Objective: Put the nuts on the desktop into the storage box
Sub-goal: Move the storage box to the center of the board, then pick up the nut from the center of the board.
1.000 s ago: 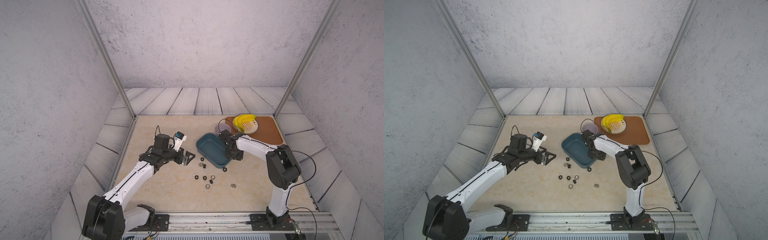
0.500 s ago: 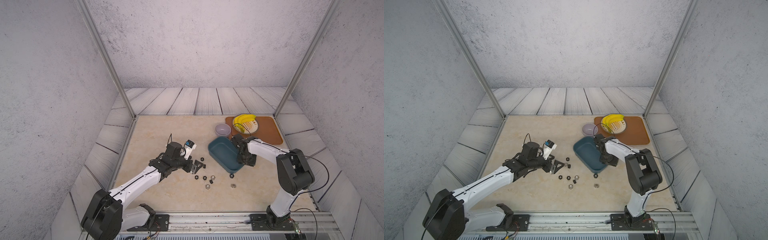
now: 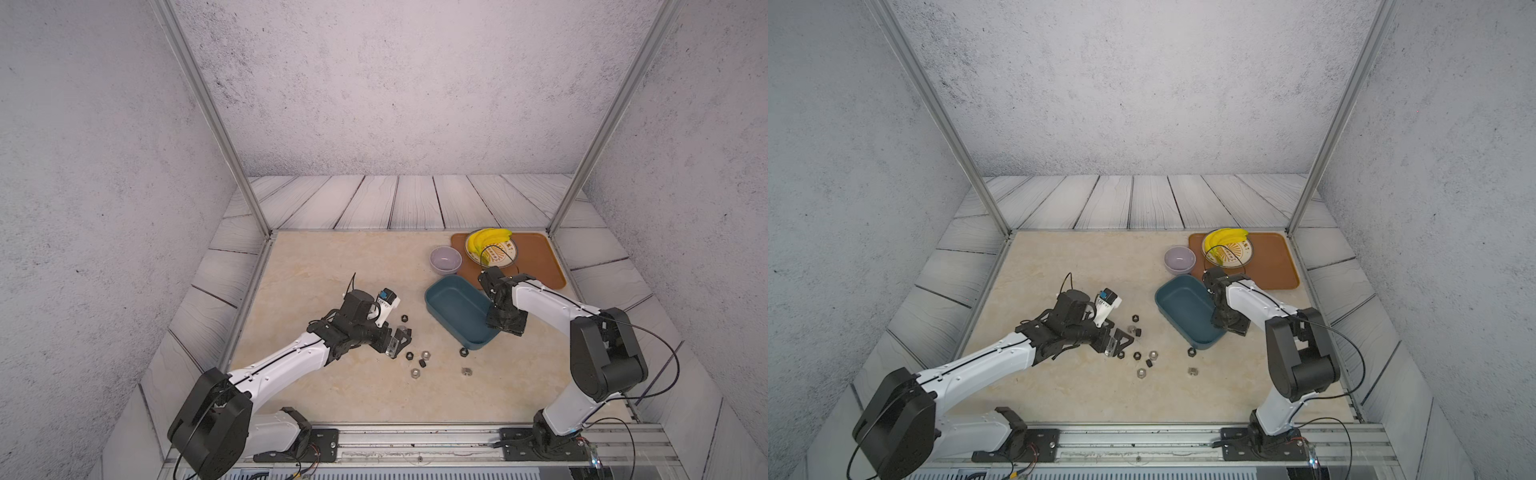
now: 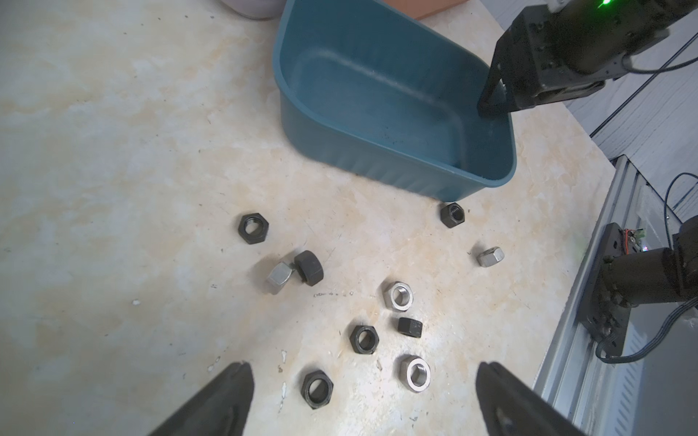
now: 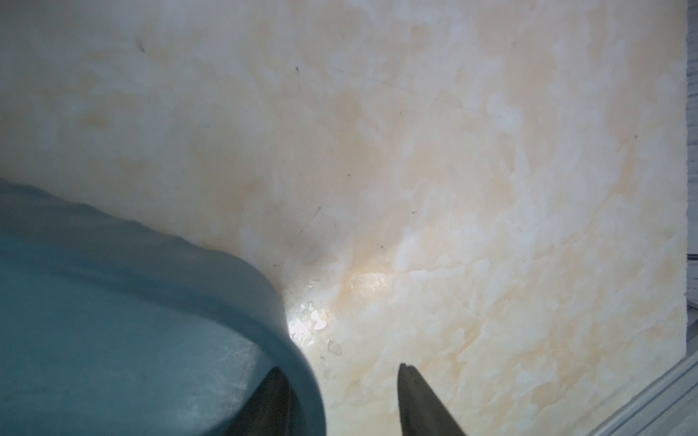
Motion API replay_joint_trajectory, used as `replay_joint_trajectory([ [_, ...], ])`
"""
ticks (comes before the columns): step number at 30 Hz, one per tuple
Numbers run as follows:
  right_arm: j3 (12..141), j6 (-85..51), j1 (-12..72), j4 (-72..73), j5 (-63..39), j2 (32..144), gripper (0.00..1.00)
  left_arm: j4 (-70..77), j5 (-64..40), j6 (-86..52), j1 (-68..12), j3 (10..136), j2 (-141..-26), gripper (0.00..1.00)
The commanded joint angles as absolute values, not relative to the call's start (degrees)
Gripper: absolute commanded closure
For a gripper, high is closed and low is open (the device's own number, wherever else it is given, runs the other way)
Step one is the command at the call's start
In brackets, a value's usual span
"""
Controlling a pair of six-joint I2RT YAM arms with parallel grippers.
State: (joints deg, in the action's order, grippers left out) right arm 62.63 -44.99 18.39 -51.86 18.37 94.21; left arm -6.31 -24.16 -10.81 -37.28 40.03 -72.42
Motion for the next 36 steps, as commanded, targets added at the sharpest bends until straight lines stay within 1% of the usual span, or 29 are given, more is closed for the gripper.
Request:
replay_joint_trajectory([
  [1,63.6,-44.6,18.2,-55.7,17.5,90.6,0.46,-7.3,-23.9,-11.6,-37.9,42.0,-73.4,0.02],
  [7,64.6,-44.5,18.2,-59.6,15.1,84.0,0.43,-8.9,-24.3,-12.7,-38.7,44.0,-73.6,0.02],
  [12,63.3,-43.1,19.1,-61.5,9.4,76.5,0.41,-13.9,-22.7,-17.4,-38.9,47.1,-72.7,0.02],
  [17,59.7,-40.5,22.7,-62.2,2.7,69.9,0.37,-24.5,-22.9,-21.0,-38.9,51.9,-73.1,0.02],
  [21,56.7,-39.1,28.2,-62.2,-1.9,65.7,0.33,-29.6,-24.9,-23.4,-39.0,54.5,-73.1,0.02],
  [25,53.2,-39.9,31.5,-61.9,-7.7,64.6,0.31,-33.4,-22.5,-26.1,-39.0,56.4,-72.4,0.02],
  [28,50.0,-40.8,34.4,-58.7,-12.3,64.3,0.31,-35.4,-22.0,-27.7,-39.0,57.5,-72.8,0.02],
  [36,44.9,-41.2,38.5,-50.4,-13.4,66.4,0.3,-38.5,-23.1,-31.2,-39.0,58.0,-75.1,0.02],
])
